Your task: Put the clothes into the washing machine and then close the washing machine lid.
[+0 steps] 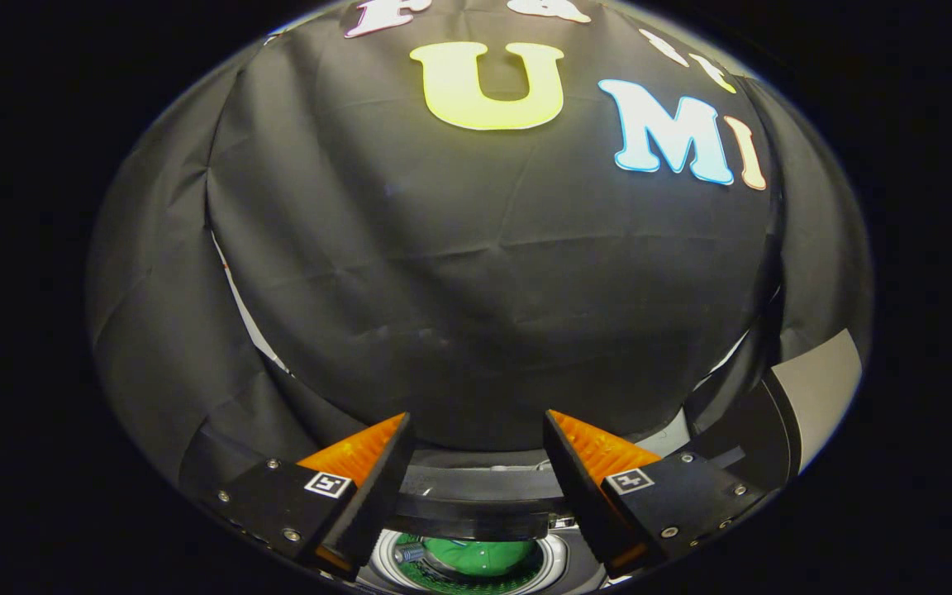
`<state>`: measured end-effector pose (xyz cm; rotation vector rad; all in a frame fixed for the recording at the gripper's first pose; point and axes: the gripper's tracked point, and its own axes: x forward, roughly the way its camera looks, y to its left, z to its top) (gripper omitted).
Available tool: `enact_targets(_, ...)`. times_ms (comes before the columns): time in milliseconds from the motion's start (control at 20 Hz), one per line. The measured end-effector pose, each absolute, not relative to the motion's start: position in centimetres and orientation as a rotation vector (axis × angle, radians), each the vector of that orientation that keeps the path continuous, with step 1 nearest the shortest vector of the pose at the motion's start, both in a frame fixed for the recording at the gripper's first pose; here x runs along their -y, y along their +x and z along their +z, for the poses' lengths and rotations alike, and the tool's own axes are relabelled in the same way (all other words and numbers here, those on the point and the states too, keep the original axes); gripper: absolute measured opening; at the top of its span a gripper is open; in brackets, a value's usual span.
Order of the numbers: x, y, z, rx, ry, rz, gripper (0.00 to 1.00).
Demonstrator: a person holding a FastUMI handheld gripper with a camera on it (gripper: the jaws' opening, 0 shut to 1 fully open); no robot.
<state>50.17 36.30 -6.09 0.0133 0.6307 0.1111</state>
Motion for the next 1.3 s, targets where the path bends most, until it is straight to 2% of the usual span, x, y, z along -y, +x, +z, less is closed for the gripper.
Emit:
enact_targets(950, -35.9, 40.1, -6.7, -0.450, 0.000, 0.110, 0.95)
enact_targets(1300, -35.9, 36.8, -9.5, -0.450, -0.035, 0.141, 0.95)
